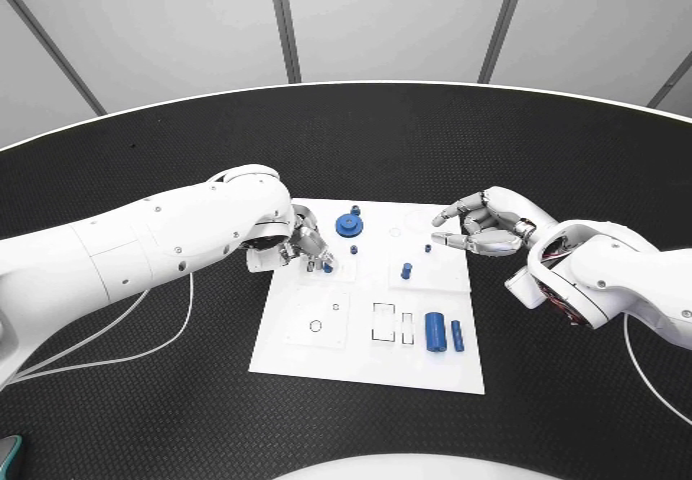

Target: Assemble the parts on the task board

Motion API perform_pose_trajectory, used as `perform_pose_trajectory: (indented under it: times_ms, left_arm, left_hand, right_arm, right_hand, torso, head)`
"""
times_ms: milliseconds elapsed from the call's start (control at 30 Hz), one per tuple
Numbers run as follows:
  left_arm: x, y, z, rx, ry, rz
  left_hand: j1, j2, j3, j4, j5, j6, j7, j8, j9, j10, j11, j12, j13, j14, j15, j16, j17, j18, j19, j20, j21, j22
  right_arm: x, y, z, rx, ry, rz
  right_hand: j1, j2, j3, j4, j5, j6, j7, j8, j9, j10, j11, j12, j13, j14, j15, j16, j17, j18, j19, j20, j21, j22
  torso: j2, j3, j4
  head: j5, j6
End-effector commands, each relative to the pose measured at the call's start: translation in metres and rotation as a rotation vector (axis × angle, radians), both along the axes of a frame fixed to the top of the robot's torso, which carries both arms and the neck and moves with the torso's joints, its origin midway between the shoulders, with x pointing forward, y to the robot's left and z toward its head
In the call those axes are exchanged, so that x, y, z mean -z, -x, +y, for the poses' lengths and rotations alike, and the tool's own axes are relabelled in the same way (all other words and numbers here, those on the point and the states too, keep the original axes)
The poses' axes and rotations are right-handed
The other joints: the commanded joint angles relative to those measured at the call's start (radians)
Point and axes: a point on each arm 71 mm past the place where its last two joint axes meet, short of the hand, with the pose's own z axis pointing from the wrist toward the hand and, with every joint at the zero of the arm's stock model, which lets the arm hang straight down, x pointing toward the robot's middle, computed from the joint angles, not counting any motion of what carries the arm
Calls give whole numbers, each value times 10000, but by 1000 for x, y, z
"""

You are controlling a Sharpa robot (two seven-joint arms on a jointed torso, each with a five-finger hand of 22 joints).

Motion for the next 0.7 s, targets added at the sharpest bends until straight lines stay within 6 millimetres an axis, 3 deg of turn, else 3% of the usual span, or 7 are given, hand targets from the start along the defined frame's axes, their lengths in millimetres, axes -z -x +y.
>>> perform_pose_trajectory:
  times_ms: [33,333,700]
  left_arm:
    - [0,0,1,-17,-10,5]
    - [0,1,5,-94,83,-17]
    - [-9,0,30,-562,359,-132]
  left_hand:
    - [-51,-61,-211,94,-17,14,93,-47,-20,-32,36,29,-3,491,-49,-60,421,-105,30,-24,12,-4]
    - [-28,-69,-1111,582,-71,41,108,-76,-58,-26,52,25,23,493,-36,-62,430,-105,34,-9,6,1]
    - [199,-4,-1481,582,-34,-51,132,-138,-92,-223,73,-166,-283,489,-19,-71,419,-80,-23,-4,-64,-131]
  right_arm:
    - [0,0,0,16,2,-11]
    - [0,-1,-1,25,0,-31]
    - [0,-2,-4,92,26,-54]
  right_hand:
    - [8,60,-57,26,53,16,9,51,7,377,-78,-33,1868,799,-59,-4,1478,161,447,-47,-33,1300]
    - [8,60,-57,26,53,16,9,51,7,377,-78,-33,1868,799,-59,-4,1478,161,447,-47,-33,1300]
    - [8,60,-57,26,53,16,9,51,7,377,-78,-33,1868,799,-59,-4,1478,161,447,-47,-33,1300]
  torso:
    - [1,0,-1]
    - [7,-7,3]
    - [-32,-8,31]
  head:
    - [2,9]
    - [14,37]
    - [13,132]
